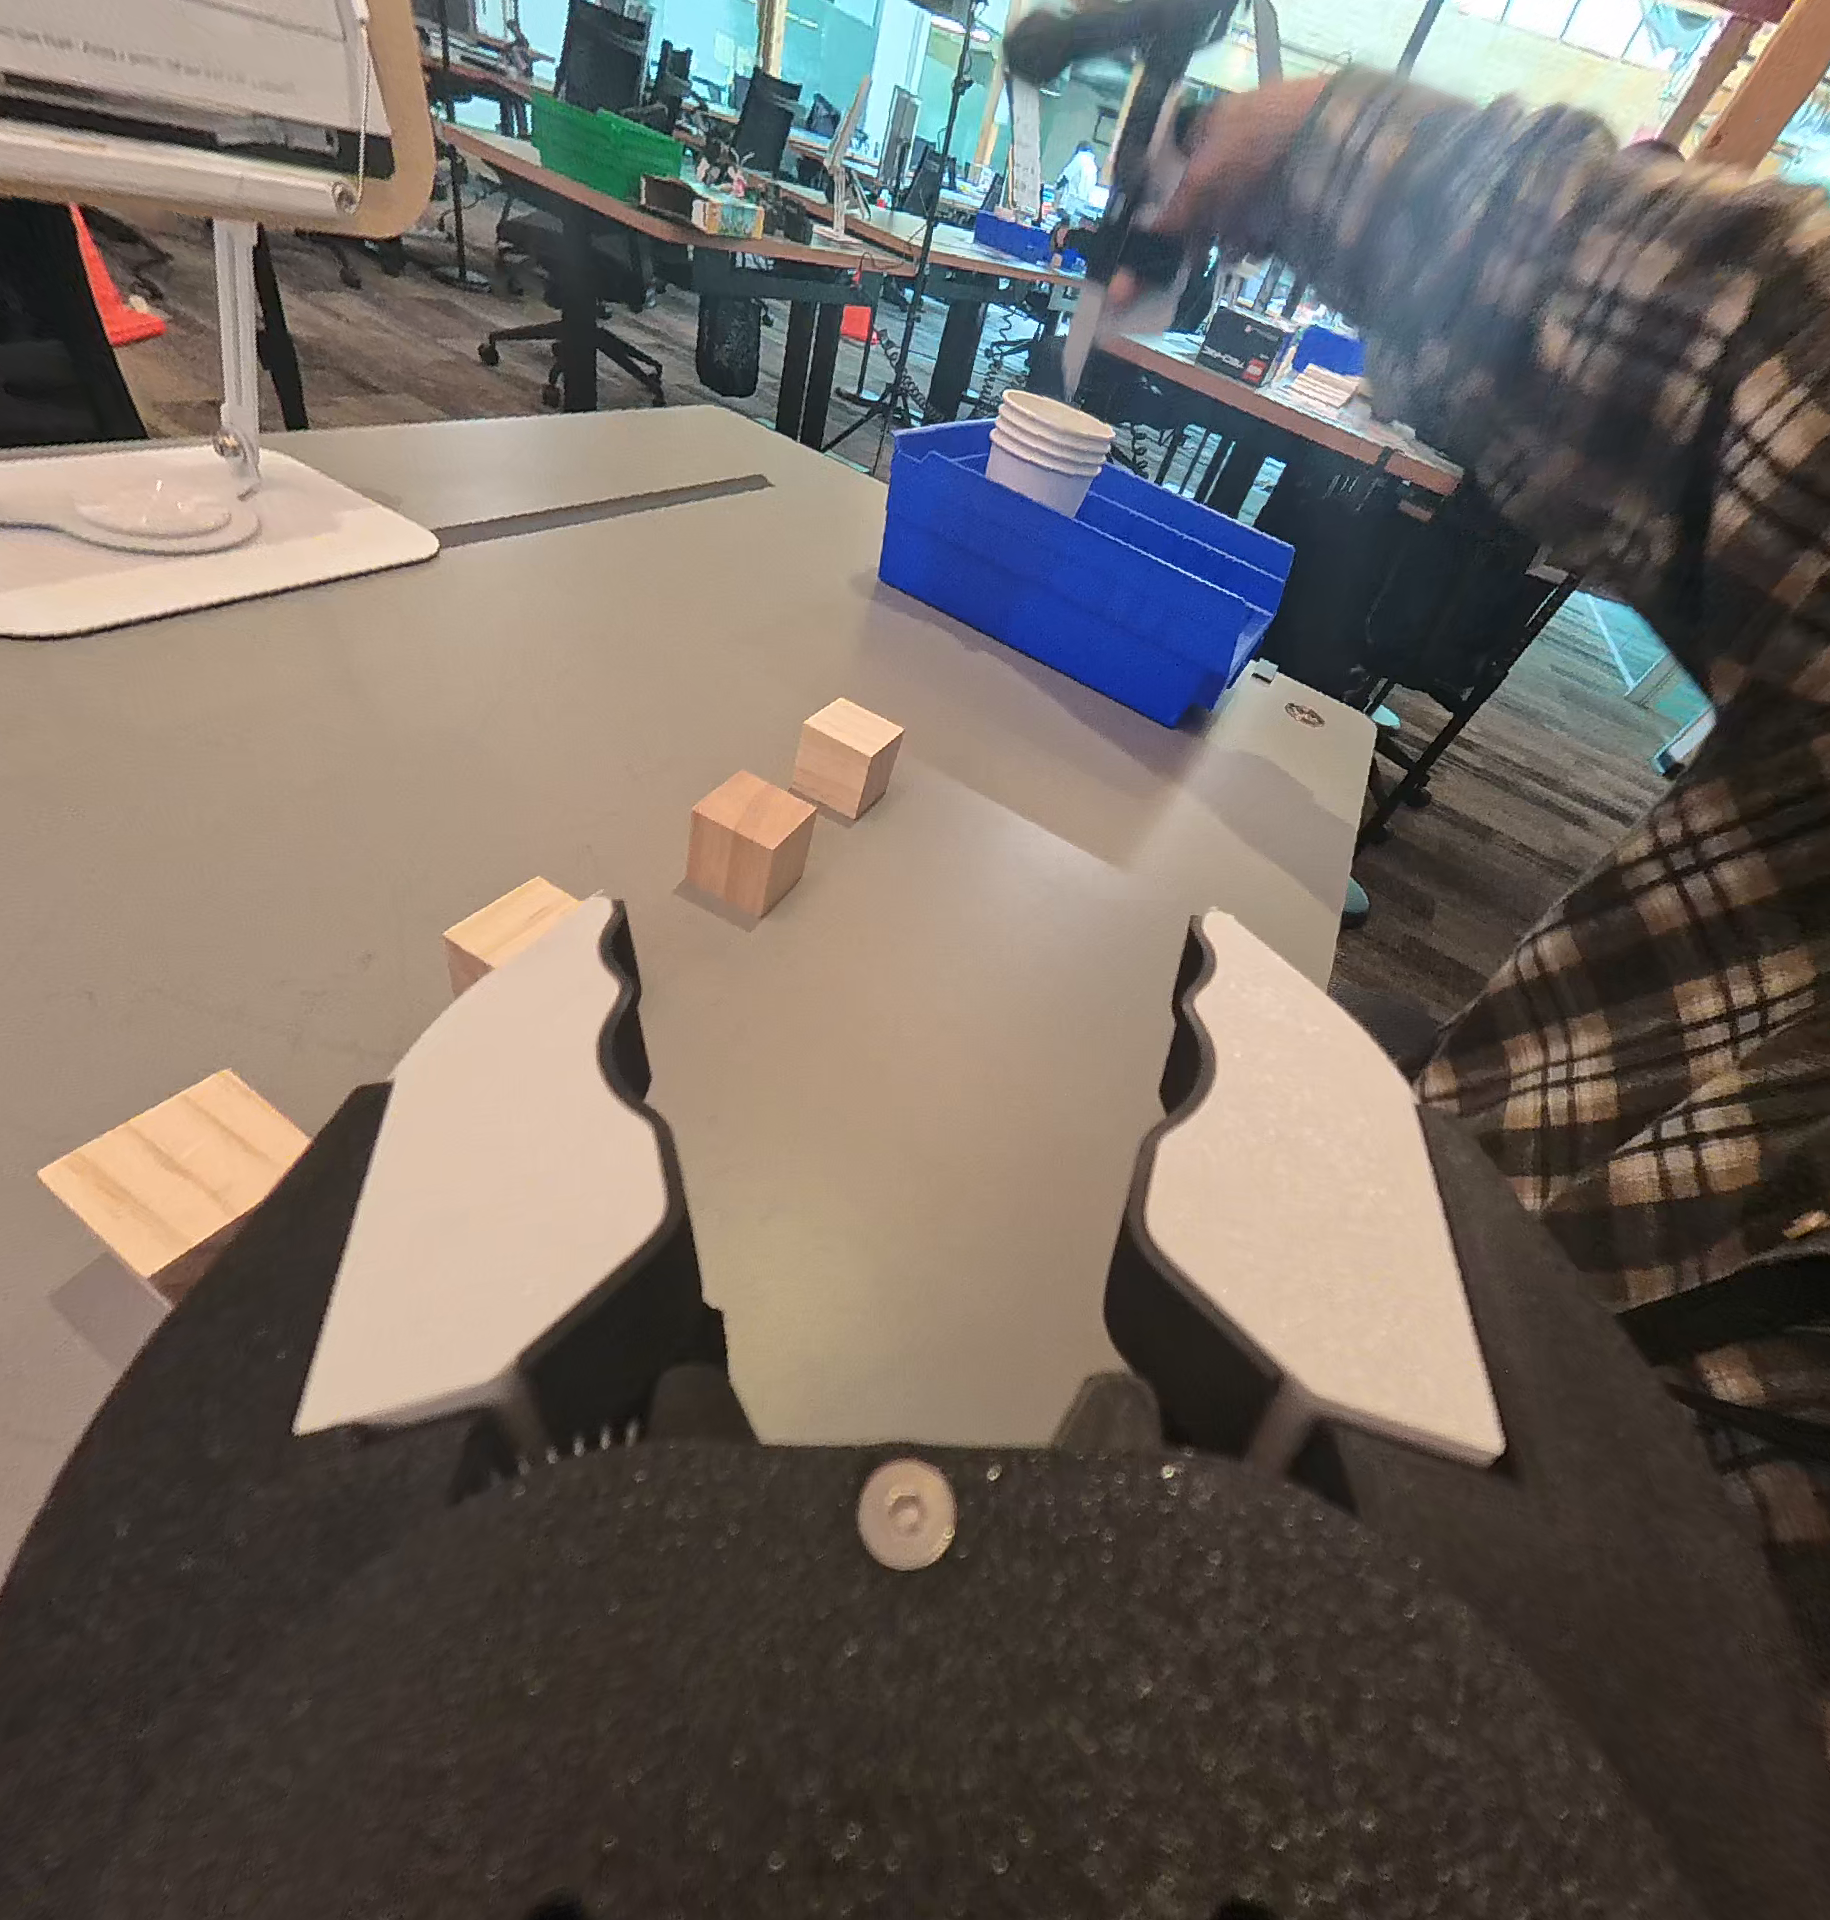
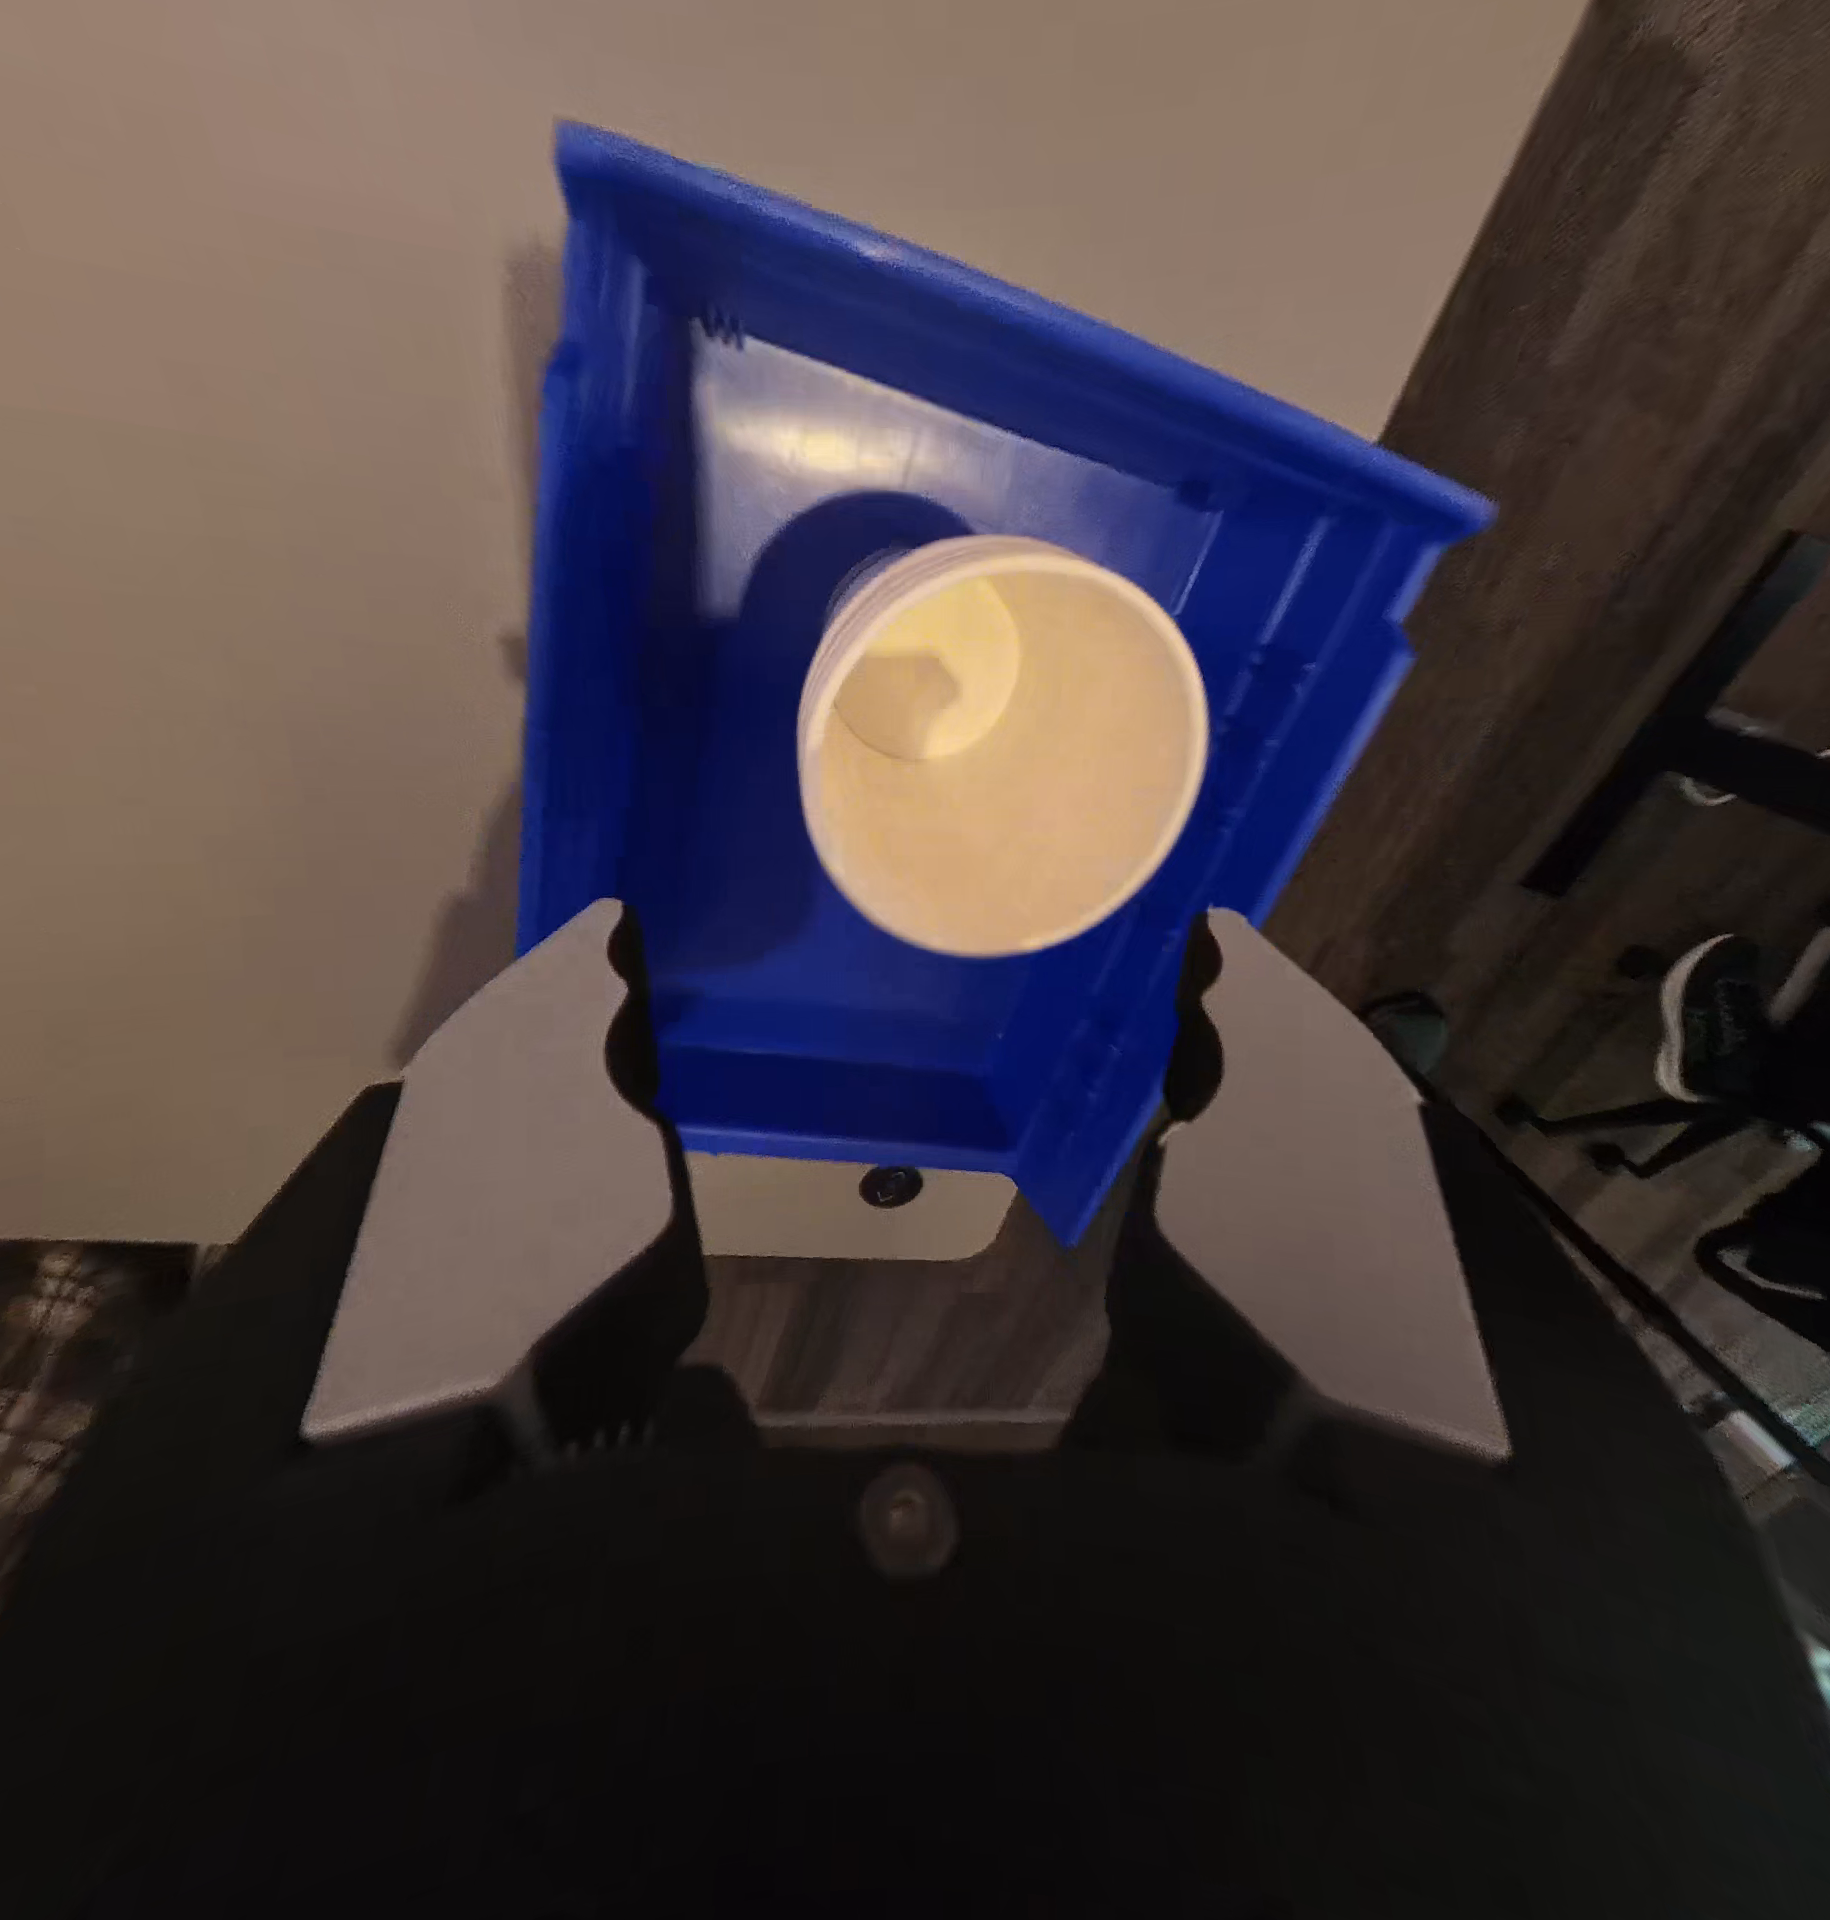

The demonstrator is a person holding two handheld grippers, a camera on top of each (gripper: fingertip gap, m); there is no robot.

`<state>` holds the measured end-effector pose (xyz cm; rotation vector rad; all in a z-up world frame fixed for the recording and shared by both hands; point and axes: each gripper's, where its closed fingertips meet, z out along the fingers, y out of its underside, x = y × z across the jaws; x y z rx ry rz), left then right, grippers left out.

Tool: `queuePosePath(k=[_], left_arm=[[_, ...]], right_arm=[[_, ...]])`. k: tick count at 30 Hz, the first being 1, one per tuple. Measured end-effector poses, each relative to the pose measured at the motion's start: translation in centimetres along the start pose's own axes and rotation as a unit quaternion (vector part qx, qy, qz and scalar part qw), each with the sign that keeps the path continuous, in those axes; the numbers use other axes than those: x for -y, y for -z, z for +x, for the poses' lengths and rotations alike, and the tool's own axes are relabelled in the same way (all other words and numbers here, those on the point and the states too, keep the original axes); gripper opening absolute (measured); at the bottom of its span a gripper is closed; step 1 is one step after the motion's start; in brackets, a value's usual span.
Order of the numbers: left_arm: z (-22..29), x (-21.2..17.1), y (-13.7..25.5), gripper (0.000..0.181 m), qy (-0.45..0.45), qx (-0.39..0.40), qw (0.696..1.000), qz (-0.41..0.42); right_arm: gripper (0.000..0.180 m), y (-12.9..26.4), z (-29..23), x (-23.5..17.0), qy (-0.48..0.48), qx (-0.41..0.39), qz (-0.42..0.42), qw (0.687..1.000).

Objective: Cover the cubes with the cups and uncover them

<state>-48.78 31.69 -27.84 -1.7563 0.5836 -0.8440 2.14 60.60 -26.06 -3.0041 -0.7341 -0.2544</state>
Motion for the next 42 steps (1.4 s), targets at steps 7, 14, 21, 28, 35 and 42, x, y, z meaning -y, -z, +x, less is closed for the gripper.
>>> queuePosePath(k=[7, 14, 21, 28, 35, 42], left_arm=[[1.2, 0.6, 0.6, 0.097, -0.015, -0.005, 1.0, 0.007], [2.5, 0.7, 0.8, 0.098, -0.024, -0.014, 1.0, 0.001], [2.6, 1.2, 1.5, 0.098, -0.029, -0.01, 0.999, 0.009], [2.6, 1.1, 1.5, 0.097, -0.032, -0.008, 0.999, 0.006], [2.1, 1.0, 1.4, 0.097, -0.031, -0.003, 1.0, 0.002], [1.3, 0.8, 1.6, 0.097, -0.024, 0.003, 1.0, 0.003]], right_arm=[[0.096, 12.0, -4.6, 0.2, 0.115, -0.042, 0.174, 0.977], [0.095, 12.5, -14.9, -0.9, 0.264, 0.011, 0.275, 0.924], [0.093, 8.5, -25.0, -1.8, 0.39, 0.114, 0.339, 0.849], [0.085, 2.2, -30.9, -0.7, 0.537, 0.122, 0.295, 0.781], [0.076, -4.0, -34.6, 1.6, 0.638, 0.095, 0.201, 0.737], [0.07, -7.9, -36.3, 2.5, 0.664, 0.096, 0.131, 0.73]])
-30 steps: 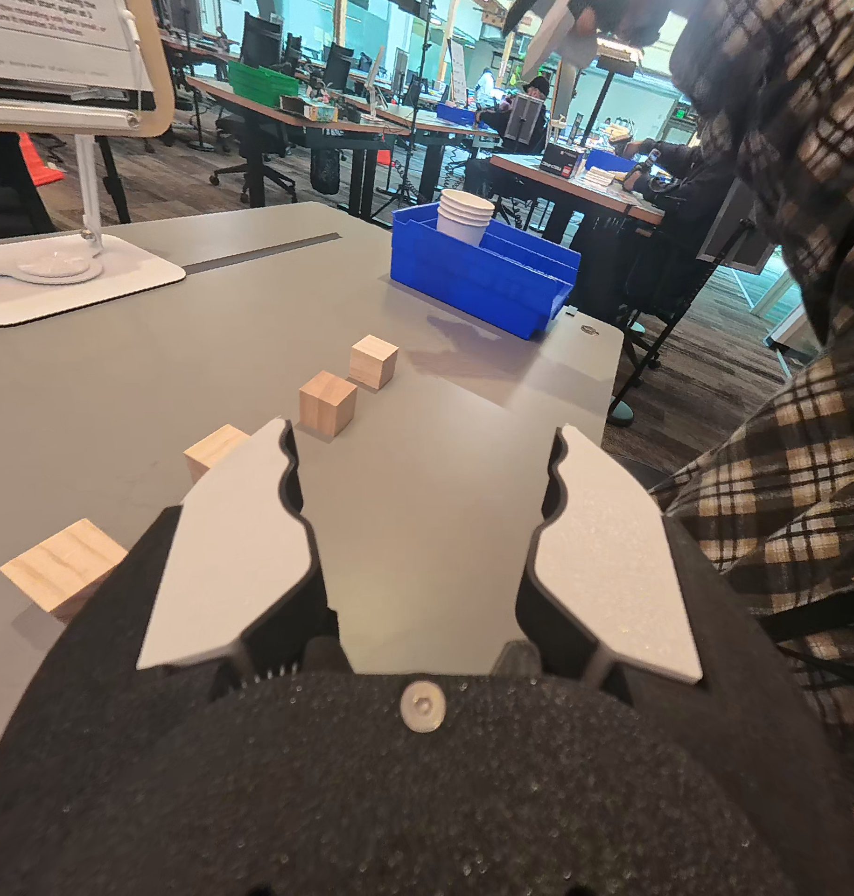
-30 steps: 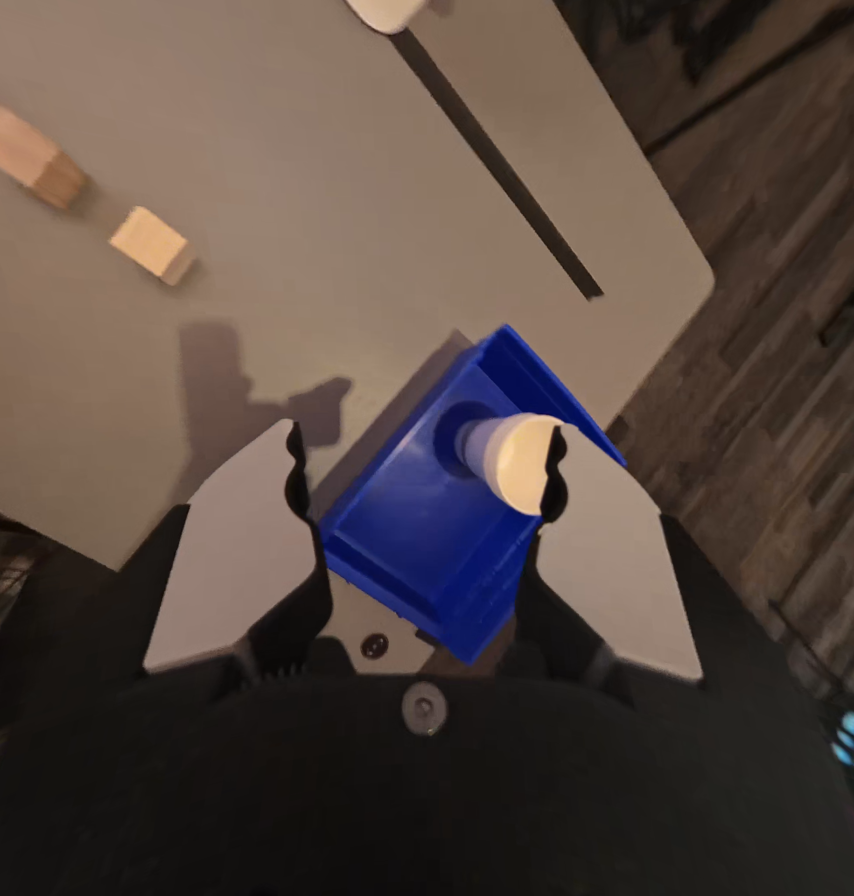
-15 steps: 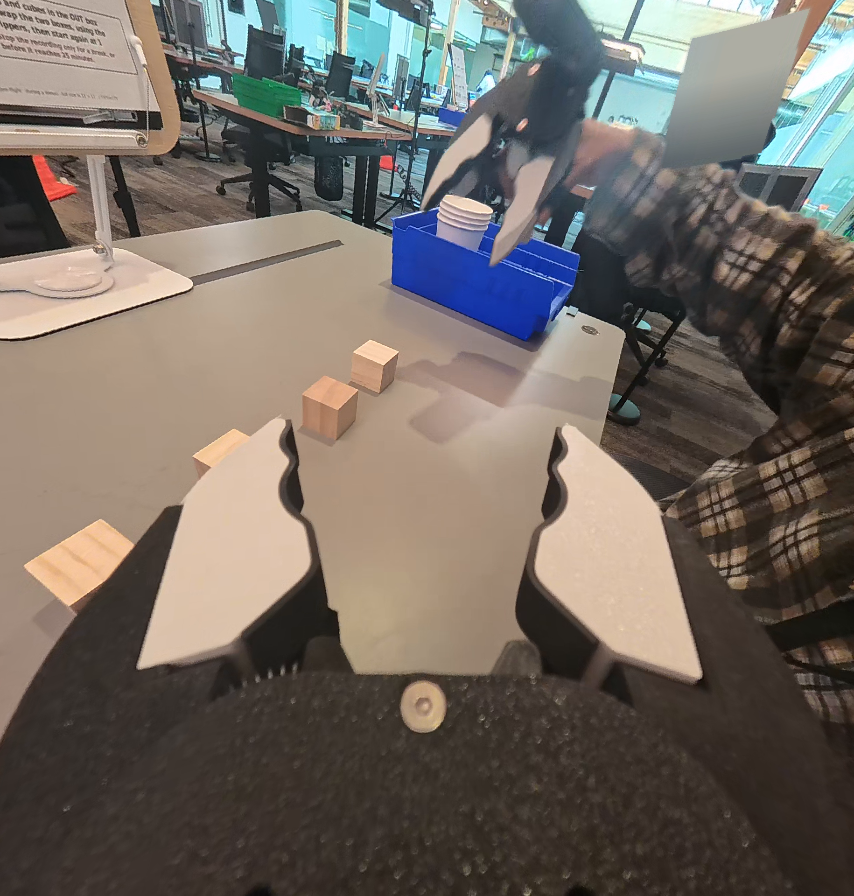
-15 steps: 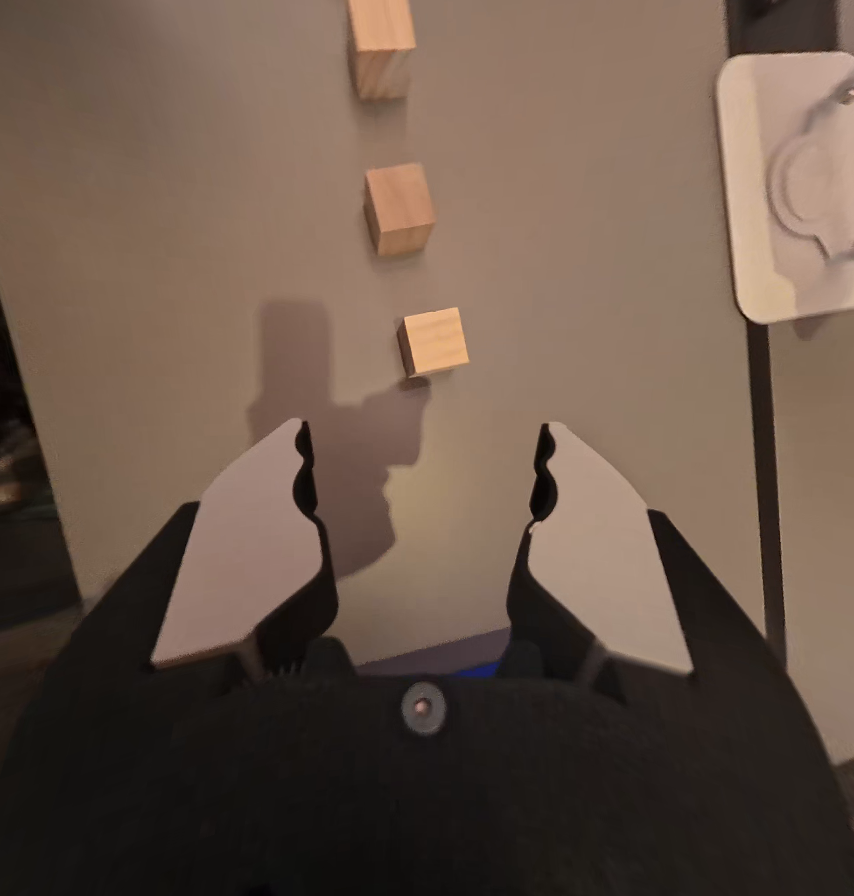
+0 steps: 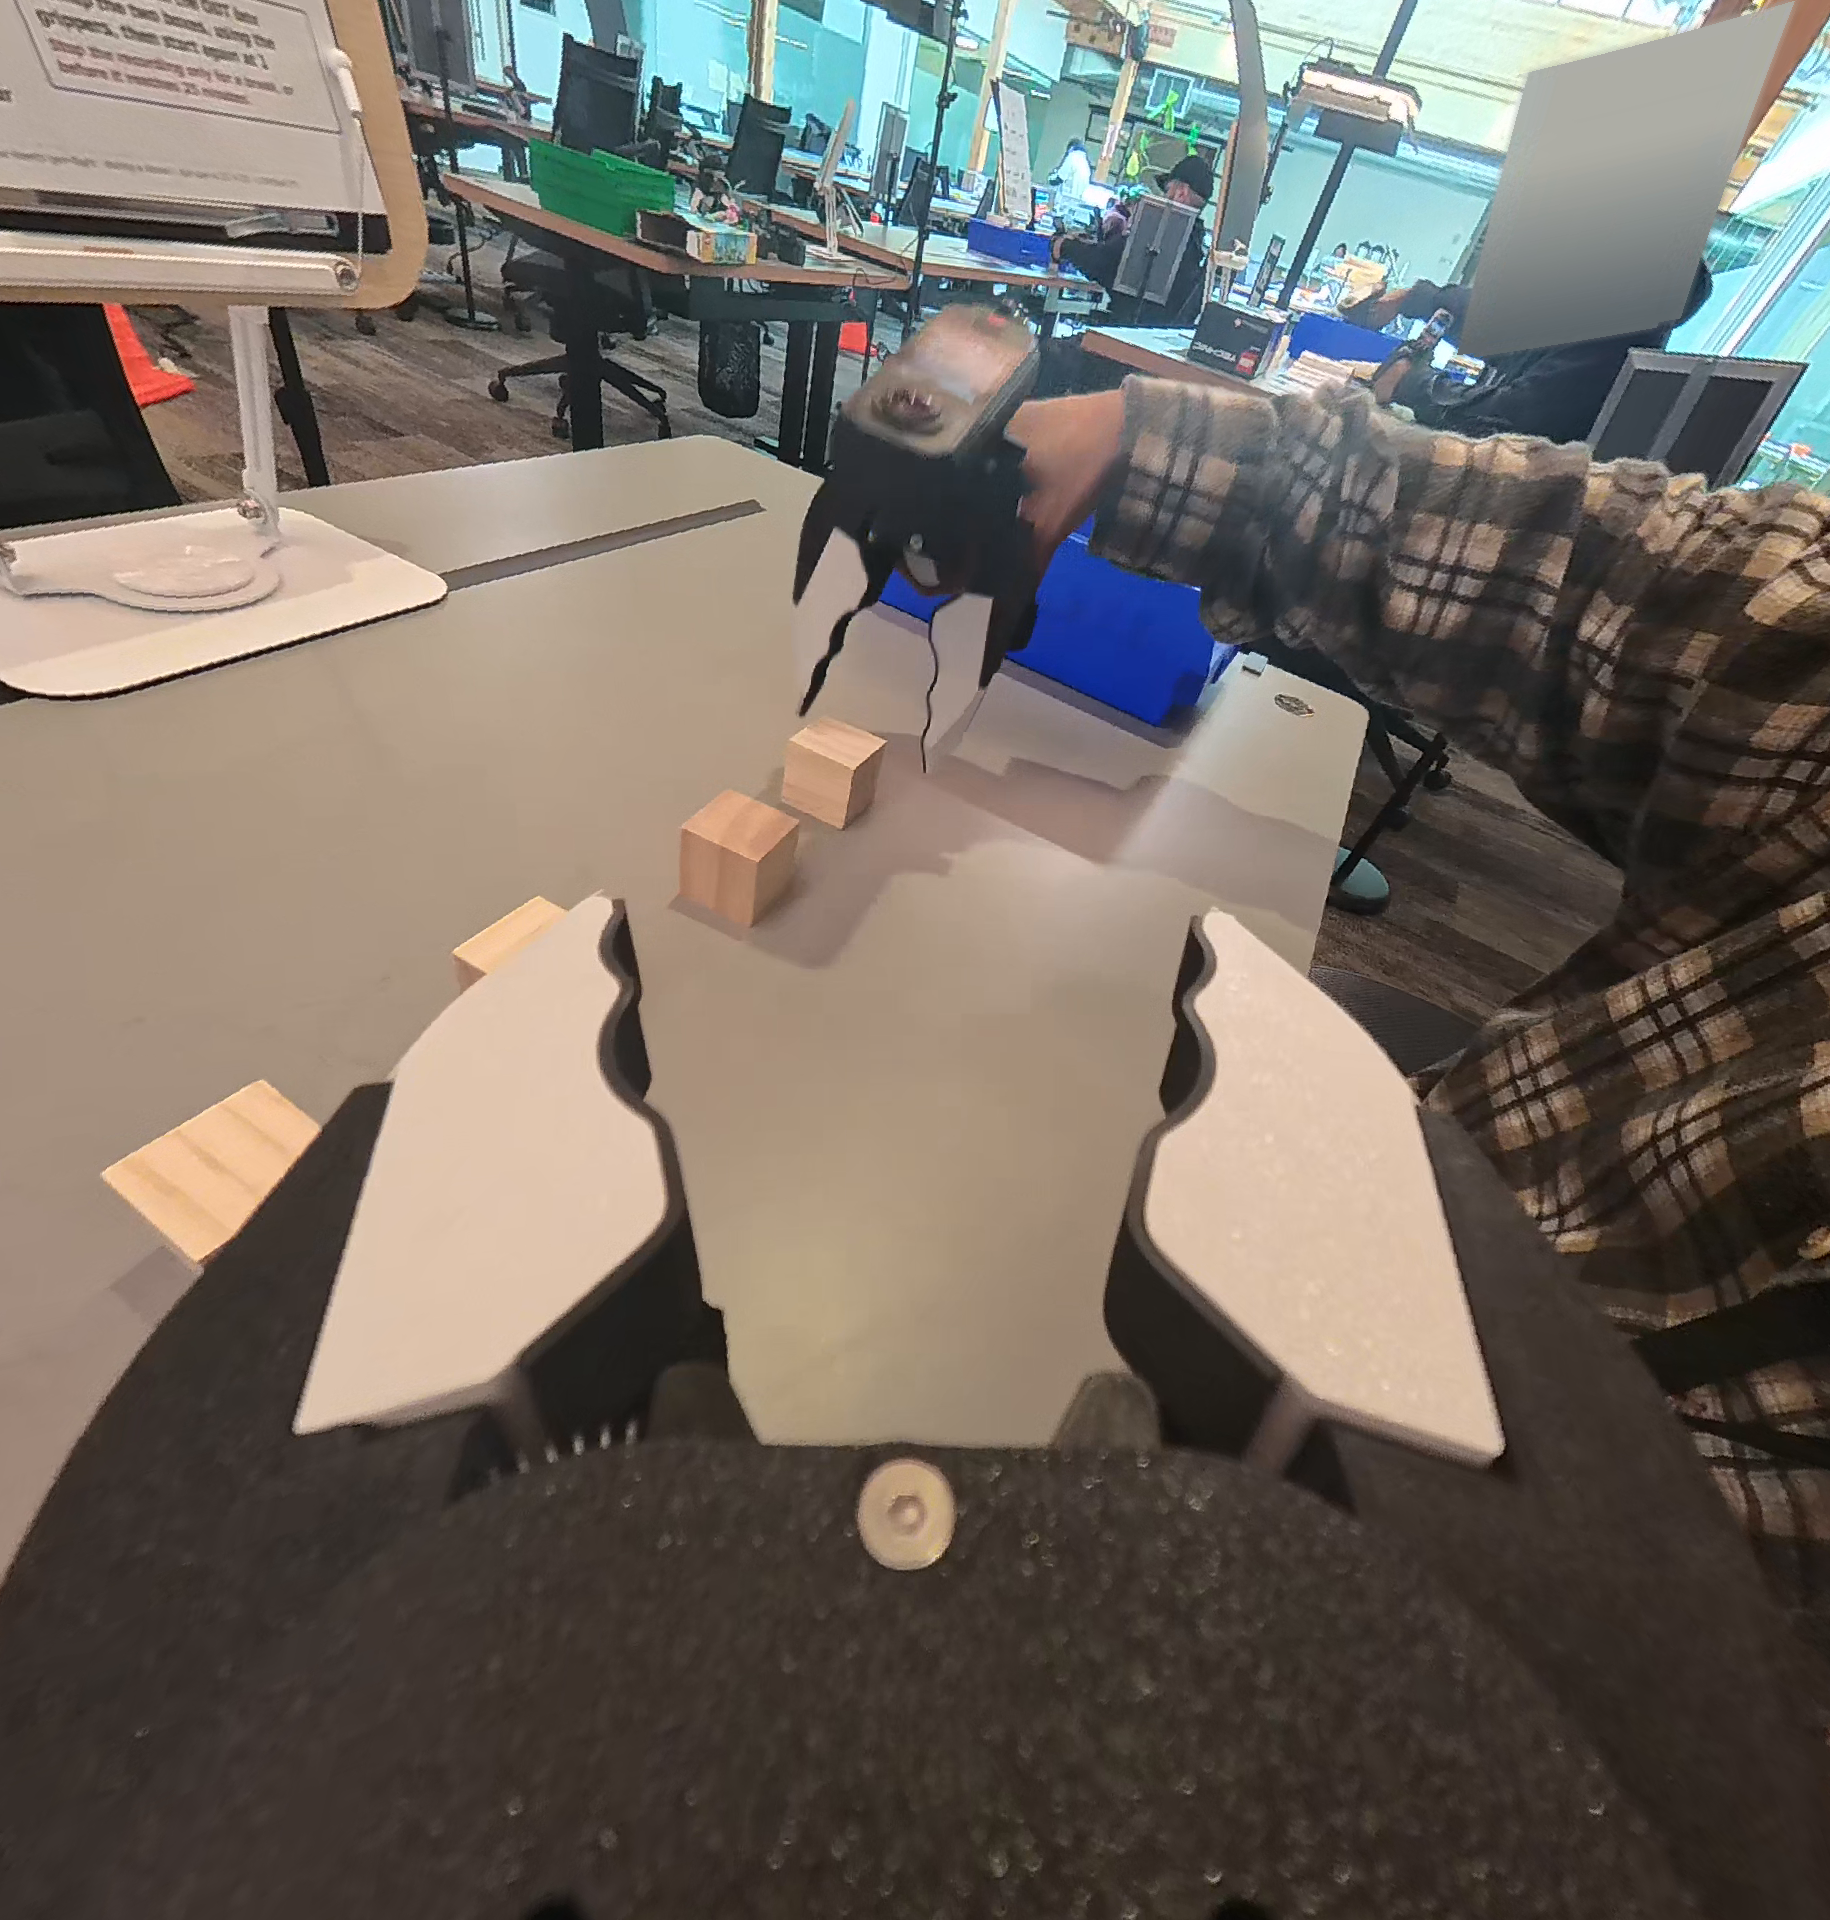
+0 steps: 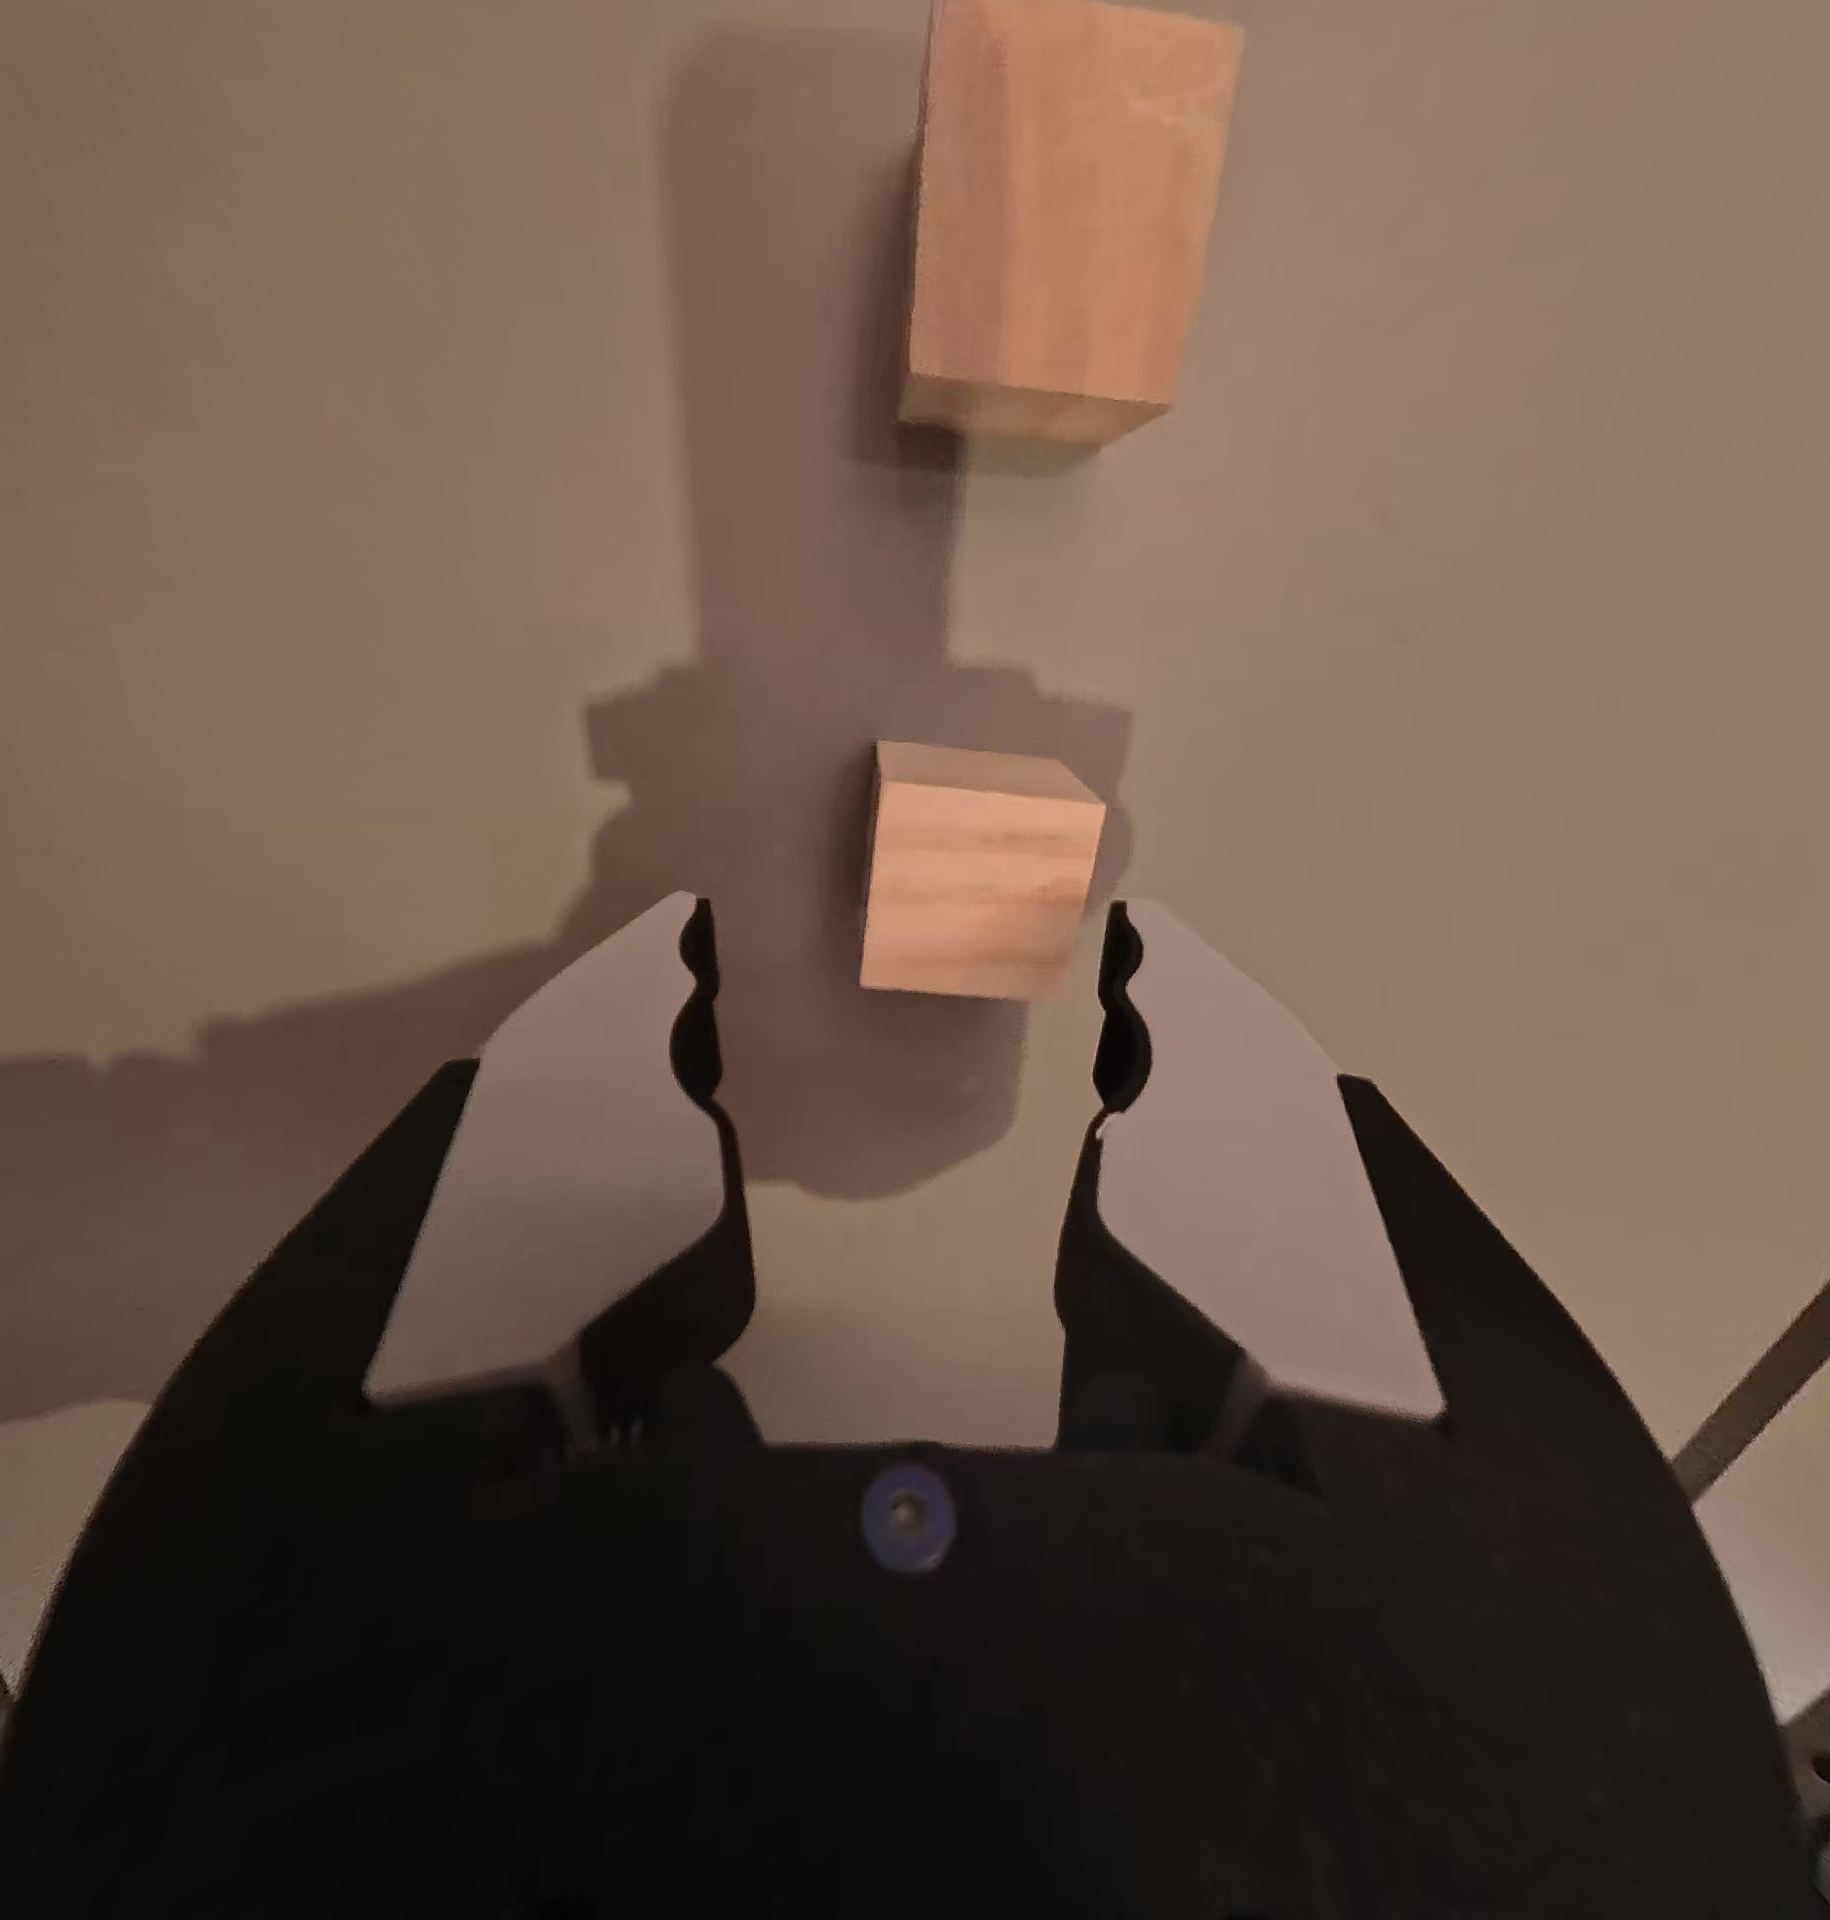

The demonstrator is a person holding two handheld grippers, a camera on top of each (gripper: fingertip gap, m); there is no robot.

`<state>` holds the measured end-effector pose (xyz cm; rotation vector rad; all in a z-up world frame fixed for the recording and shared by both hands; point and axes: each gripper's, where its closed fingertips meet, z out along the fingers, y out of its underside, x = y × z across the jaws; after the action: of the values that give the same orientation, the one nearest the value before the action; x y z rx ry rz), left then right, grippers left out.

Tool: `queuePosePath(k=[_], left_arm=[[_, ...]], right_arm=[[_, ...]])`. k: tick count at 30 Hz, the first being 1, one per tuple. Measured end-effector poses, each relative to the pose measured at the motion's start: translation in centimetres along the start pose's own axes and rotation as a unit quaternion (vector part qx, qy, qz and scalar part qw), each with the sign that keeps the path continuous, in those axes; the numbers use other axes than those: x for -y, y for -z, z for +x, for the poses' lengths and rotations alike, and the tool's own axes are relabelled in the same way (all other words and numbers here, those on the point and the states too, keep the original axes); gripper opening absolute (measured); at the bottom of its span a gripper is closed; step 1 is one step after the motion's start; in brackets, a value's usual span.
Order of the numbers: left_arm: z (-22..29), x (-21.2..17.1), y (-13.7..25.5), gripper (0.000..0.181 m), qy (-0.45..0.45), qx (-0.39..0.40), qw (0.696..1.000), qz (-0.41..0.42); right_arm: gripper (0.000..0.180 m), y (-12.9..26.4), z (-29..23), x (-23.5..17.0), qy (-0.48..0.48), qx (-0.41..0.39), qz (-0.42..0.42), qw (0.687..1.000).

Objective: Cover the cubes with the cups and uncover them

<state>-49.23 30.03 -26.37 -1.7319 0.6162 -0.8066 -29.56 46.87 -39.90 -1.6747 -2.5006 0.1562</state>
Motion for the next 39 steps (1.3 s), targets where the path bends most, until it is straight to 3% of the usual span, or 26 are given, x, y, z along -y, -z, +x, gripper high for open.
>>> queuePosePath(k=[6, 8, 11, 14, 18, 22, 27, 30, 33, 39], left_arm=[[-0.3, -0.3, -0.2, 0.097, 0.005, -0.001, 1.0, -0.004], [-0.3, -0.3, -0.2, 0.097, 0.006, -0.002, 1.0, -0.004], [-0.2, -0.2, -0.1, 0.097, 0.006, -0.002, 1.0, -0.002], [0.1, -0.1, -0.1, 0.097, 0.006, -0.005, 1.0, -0.001], [0.6, -0.2, -0.3, 0.097, 0.005, -0.013, 1.0, -0.004], [1.2, -0.4, -0.7, 0.096, 0.004, -0.024, 1.0, -0.006], [1.8, -0.5, -1.0, 0.096, 0.004, -0.035, 0.999, -0.009], [2.3, -0.5, -1.2, 0.096, 0.003, -0.042, 0.999, -0.01], [2.9, -0.5, -1.4, 0.096, -0.001, -0.046, 0.999, -0.013], [3.5, 0.0, -1.2, 0.096, -0.017, -0.04, 0.999, -0.012]], right_arm=[[0.069, -2.2, 0.3, 0.0, -0.021, 0.03, -0.022, 0.999], [0.047, -2.7, 0.4, -0.2, -0.039, 0.035, -0.033, 0.998], [0.045, -2.3, 0.9, -0.4, -0.084, 0.035, -0.042, 0.995], [0.045, 0.1, 1.5, -0.5, -0.131, 0.011, -0.025, 0.991], [0.045, 7.3, 1.8, -2.7, -0.255, -0.042, -0.008, 0.966], [0.045, 15.7, -0.1, -8.4, -0.429, -0.081, 0.007, 0.9], [0.045, 21.5, -5.0, -18.5, -0.62, -0.126, 0.011, 0.774], [0.045, 20.1, -7.7, -22.8, -0.7, -0.101, 0.026, 0.706], [0.045, 16.9, -8.8, -26.1, -0.747, -0.077, 0.031, 0.66], [0.045, 10.3, -8.4, -29.6, -0.784, -0.049, 0.031, 0.618]])
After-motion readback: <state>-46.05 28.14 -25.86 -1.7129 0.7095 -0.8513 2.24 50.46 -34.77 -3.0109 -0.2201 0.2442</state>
